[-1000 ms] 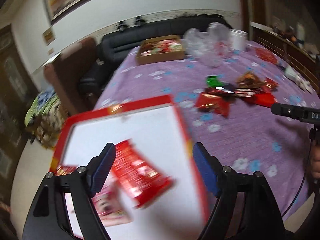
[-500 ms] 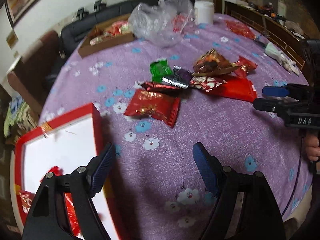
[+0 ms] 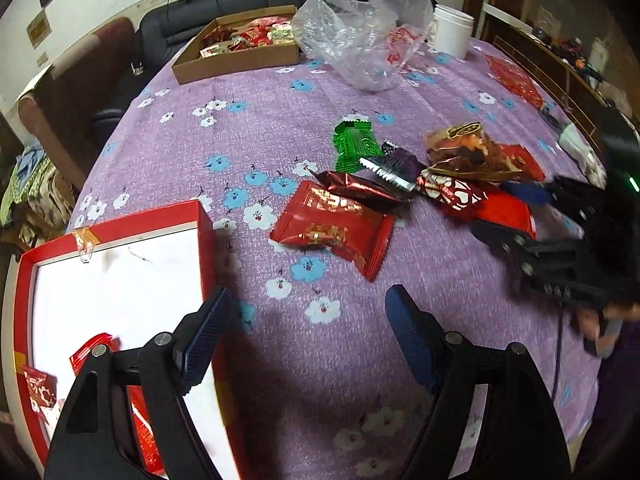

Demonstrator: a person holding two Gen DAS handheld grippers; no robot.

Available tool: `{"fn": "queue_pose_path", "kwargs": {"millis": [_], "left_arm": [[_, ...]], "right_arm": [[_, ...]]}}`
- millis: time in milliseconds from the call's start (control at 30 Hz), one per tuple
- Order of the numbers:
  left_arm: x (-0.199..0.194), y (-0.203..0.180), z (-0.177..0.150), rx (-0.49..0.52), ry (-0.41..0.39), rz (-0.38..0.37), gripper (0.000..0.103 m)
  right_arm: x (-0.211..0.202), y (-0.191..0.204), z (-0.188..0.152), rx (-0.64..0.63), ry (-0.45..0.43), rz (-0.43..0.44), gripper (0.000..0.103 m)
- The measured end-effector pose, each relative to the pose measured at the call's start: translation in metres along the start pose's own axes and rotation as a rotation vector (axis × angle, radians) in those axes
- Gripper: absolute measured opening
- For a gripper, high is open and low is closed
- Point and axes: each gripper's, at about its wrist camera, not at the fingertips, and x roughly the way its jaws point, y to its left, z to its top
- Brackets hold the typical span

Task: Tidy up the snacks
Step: 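Return both tools to the pile and grasp red packets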

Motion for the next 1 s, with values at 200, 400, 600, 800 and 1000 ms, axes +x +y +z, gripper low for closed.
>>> {"fn": "queue_pose_path", "kwargs": {"millis": [200,400,600,800,1000], "left_arm": [[0.023,-0.015,0.016,0.048,0.028,0.05,0.079],[0.049,-0.021,0.032,0.106,0.07,0.053,0.084],[0.056,-0.017,0.041,0.075,0.077,0.012,0.084],[0.049,-0.017,0.029,0.043,0.056,-0.055,0.066],[0.04,-0.032,0.017,0.076,0.032,-0.091,0.056]], "right_arm": [[-0.014,-0.015,-0.012,0.046,-0.004,0.085,0.056],[-0.019,-0.029,-0.016,0.101,0.011,0.152,0.056],[-0.019,-0.026,-0.016,0.101,0.016,0.142,0.056],[-0.019,-0.027,-0.016,0.1,0.016,0.138,0.056],[-0.018,-0.025,-0.016,0.09,0.015,0.12,0.056]]}}
